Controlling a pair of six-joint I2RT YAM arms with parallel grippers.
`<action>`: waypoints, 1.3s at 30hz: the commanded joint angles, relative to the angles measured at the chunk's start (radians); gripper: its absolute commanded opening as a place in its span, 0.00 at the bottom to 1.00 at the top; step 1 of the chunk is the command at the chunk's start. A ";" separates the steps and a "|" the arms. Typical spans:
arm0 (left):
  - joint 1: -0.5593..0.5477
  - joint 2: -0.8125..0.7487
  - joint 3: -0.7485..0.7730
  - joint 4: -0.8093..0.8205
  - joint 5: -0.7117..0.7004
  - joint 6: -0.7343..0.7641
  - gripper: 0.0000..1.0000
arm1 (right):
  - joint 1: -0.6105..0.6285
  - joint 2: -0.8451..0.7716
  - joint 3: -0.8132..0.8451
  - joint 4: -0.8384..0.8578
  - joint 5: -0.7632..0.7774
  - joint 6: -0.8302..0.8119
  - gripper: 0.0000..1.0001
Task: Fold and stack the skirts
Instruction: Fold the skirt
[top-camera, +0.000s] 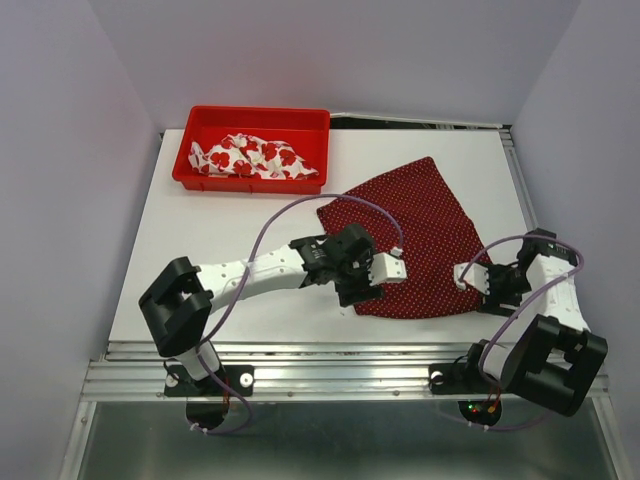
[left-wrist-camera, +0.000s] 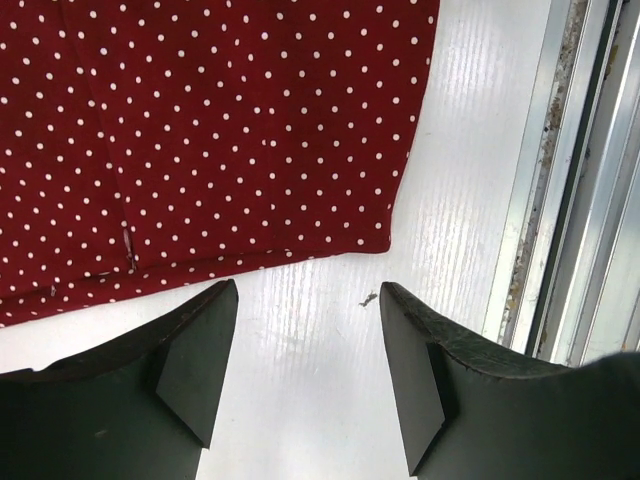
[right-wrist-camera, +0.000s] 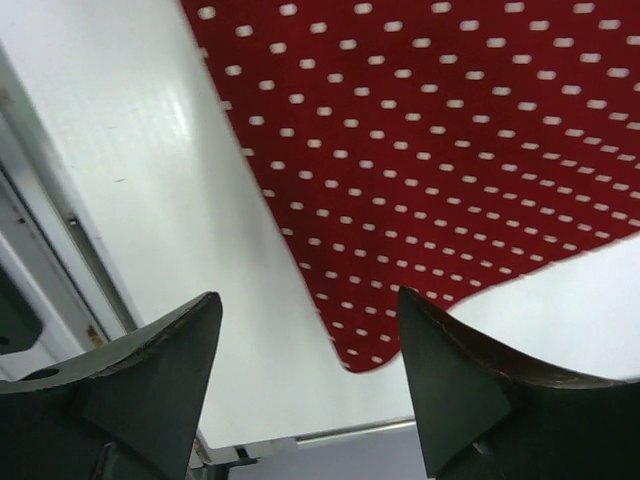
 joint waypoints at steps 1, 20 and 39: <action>0.005 -0.055 -0.024 0.024 0.063 -0.029 0.70 | -0.018 -0.054 -0.071 0.012 0.070 -0.246 0.76; -0.153 0.012 -0.098 0.108 -0.169 -0.018 0.63 | -0.038 -0.002 -0.200 0.303 0.004 -0.246 0.21; -0.224 0.190 -0.087 0.219 -0.362 0.040 0.34 | -0.038 -0.020 -0.039 0.151 -0.092 -0.120 0.01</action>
